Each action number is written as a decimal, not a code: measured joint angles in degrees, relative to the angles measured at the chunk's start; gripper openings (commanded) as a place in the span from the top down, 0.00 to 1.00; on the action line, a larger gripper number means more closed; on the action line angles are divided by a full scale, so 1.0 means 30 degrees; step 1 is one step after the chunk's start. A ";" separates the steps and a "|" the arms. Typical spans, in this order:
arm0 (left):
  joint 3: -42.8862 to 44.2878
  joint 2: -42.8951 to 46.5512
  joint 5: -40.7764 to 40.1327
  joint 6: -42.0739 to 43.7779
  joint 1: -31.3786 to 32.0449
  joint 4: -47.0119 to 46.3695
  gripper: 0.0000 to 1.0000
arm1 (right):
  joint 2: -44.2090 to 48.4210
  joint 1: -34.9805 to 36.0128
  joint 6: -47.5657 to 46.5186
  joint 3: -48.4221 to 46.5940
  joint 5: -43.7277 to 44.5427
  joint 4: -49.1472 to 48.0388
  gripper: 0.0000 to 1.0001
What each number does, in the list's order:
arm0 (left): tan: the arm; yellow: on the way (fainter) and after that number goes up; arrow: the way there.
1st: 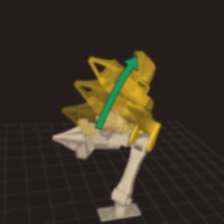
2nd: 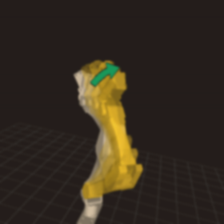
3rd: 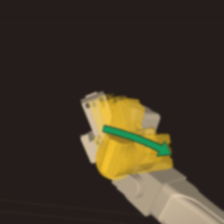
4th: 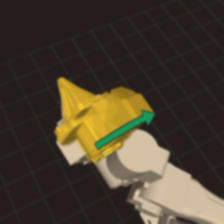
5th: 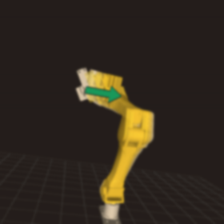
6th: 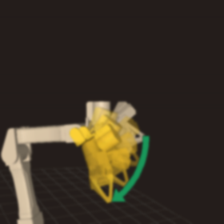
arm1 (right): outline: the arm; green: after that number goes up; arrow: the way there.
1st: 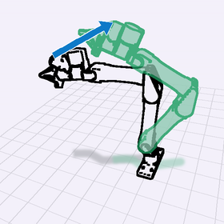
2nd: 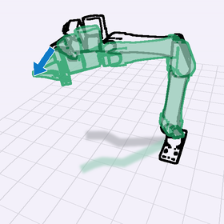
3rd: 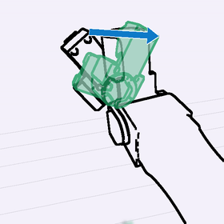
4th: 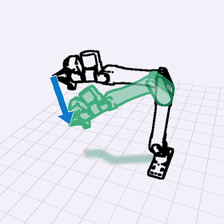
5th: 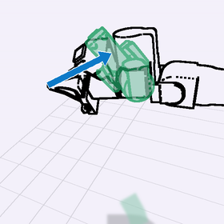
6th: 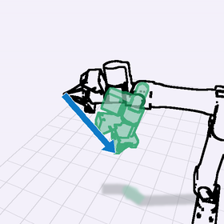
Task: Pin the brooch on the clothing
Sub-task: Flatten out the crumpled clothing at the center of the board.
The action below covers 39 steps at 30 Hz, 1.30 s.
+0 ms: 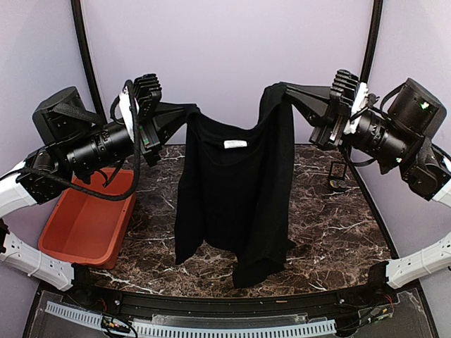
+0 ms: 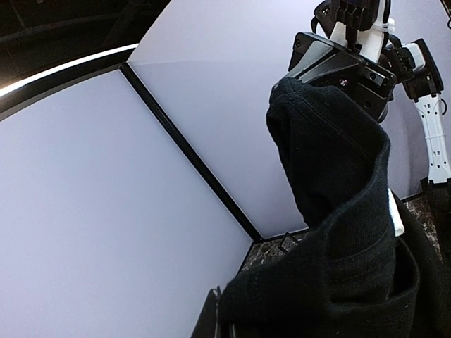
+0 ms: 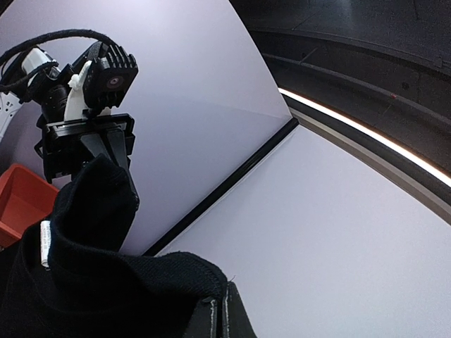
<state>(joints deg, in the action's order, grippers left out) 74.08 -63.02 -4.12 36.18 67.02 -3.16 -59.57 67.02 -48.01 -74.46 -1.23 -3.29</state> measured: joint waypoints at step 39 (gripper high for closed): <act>0.1515 0.1035 -0.0372 0.1887 0.0168 -0.1814 0.99 | 0.1311 0.0044 -0.0415 -0.1851 0.0495 0.0561 1.00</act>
<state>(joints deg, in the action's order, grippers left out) 78.63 -59.92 -5.23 41.85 67.53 -8.60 -55.64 67.16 -49.25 -80.01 0.25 -1.61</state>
